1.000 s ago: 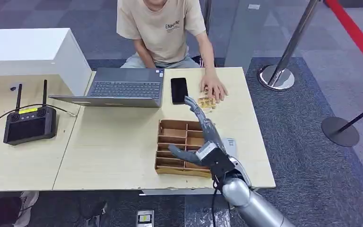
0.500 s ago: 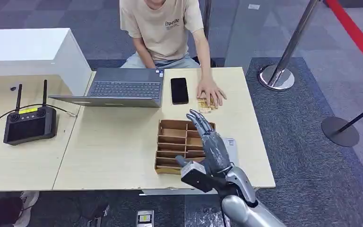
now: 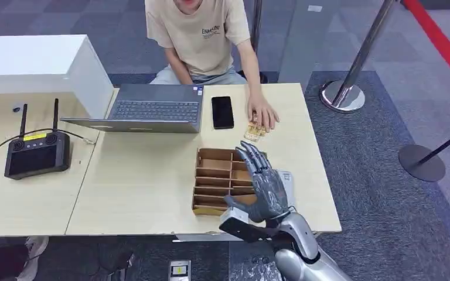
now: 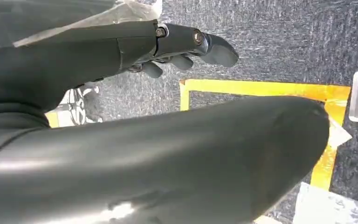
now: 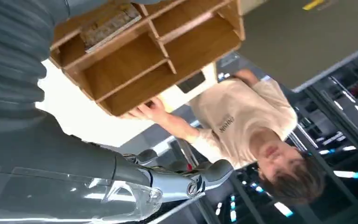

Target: Pass the card to the sensor for recognition and then transmit it.

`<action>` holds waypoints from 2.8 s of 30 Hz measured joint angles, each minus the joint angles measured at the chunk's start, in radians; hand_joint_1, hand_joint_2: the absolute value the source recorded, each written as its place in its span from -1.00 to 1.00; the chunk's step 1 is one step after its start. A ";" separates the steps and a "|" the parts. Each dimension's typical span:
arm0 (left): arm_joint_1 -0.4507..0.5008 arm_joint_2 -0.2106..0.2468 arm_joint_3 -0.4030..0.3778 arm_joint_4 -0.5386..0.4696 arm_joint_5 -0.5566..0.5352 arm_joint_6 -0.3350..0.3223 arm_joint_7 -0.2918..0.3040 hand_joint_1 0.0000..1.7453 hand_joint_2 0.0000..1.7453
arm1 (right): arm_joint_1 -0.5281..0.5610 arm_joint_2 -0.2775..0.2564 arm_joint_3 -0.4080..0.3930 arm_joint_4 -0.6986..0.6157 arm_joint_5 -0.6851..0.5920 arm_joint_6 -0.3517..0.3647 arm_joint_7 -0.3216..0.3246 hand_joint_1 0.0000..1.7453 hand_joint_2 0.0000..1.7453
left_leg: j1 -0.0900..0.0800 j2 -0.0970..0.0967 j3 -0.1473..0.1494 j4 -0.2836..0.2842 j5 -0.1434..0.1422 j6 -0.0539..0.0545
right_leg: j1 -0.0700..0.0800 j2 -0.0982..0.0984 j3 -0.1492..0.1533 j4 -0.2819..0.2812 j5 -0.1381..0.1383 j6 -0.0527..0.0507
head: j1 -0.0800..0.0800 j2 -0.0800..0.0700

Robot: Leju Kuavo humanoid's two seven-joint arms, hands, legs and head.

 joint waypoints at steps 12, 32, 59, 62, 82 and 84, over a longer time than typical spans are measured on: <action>-0.001 -0.013 0.000 -0.002 -0.007 -0.001 0.006 -1.00 -1.00 | -0.006 0.002 0.016 0.068 0.064 -0.001 0.051 -1.00 1.00 | 0.000 0.000 0.000 0.000 0.000 0.000 | 0.000 0.000 0.000 0.000 0.000 0.000 | 0.000 0.000; -0.019 -0.021 0.000 -0.005 -0.026 -0.022 -0.002 -1.00 -1.00 | -0.012 -0.002 0.038 0.134 0.089 0.023 0.092 0.82 1.00 | 0.000 0.000 0.000 0.000 0.000 0.000 | 0.000 0.000 0.000 0.000 0.000 0.000 | 0.000 0.000; -0.056 -0.024 0.000 -0.008 -0.039 -0.018 0.026 -1.00 -1.00 | -0.062 -0.015 0.077 0.132 0.130 0.055 0.090 1.00 1.00 | 0.000 0.000 0.001 0.000 0.000 0.000 | 0.000 0.000 0.000 0.000 0.000 0.000 | 0.000 0.000; -0.059 -0.024 0.000 -0.008 -0.040 -0.018 0.027 -1.00 -1.00 | -0.063 -0.016 0.082 0.130 0.133 0.055 0.091 1.00 1.00 | 0.000 0.000 0.001 0.000 0.000 0.000 | 0.000 0.000 0.000 0.000 0.000 0.000 | 0.001 0.000; -0.080 -0.025 -0.004 -0.008 -0.060 -0.013 0.053 -1.00 -1.00 | -0.087 -0.010 0.105 0.125 0.059 0.003 0.038 1.00 1.00 | 0.000 0.000 0.001 0.000 0.000 0.000 | 0.000 0.000 0.001 0.000 0.000 0.000 | 0.000 0.000; -0.083 -0.026 -0.007 -0.008 -0.064 -0.013 0.055 -1.00 -1.00 | -0.102 -0.005 0.106 0.122 0.045 -0.004 0.021 1.00 1.00 | 0.000 0.000 0.001 0.000 0.000 0.000 | 0.000 0.000 0.001 0.000 0.000 0.000 | 0.000 0.000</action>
